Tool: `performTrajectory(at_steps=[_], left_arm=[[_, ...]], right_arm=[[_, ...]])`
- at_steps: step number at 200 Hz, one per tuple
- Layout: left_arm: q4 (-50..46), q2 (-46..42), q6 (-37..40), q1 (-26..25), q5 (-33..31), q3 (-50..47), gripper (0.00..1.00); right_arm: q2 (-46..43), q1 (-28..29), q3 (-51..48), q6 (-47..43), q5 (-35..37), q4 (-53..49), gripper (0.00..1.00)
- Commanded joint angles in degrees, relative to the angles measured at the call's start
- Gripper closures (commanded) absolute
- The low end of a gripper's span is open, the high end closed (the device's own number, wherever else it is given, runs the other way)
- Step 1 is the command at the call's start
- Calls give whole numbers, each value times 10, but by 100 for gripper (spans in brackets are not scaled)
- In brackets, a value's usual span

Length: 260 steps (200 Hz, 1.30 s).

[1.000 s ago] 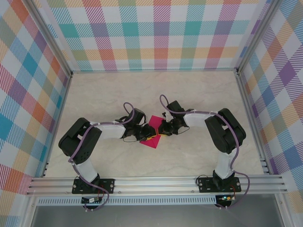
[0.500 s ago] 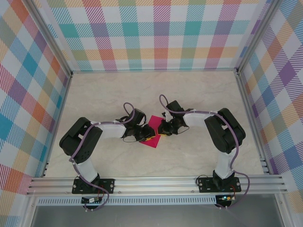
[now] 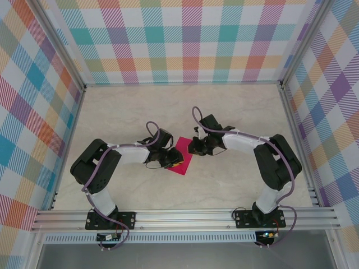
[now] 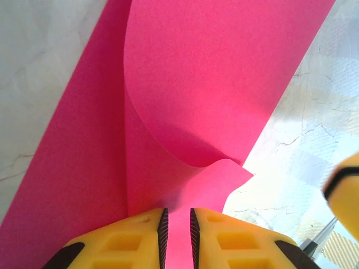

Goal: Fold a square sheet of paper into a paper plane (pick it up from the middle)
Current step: Fold the triangle a second time at the center of the table.

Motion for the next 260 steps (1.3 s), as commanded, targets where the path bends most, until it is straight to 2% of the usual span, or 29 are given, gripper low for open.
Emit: performTrajectory(at_steps=[1,37,75,128,160,182,260], left_arm=[[-34,14,2,-5,-22,6,79],[-33,14,2,-5,-22,5,80],[-33,14,1,-5,-22,7,80],[-28,1,4,-5,-13,10,80],[35,-36,11,-5,17,5,80],[17,-47,23,-5,-6,16,80],[-22,0,29,-5,-76,28,82]], right_arm=[[5,5,-7,-6,-24,-5,89],[32,8,1,-6,-52,6,94],[63,10,13,-9,-58,0,94],[89,9,15,-10,1,-38,94],[94,10,12,-16,4,-46,94],[97,10,14,-21,1,-49,94],[108,10,16,-26,8,-61,94]])
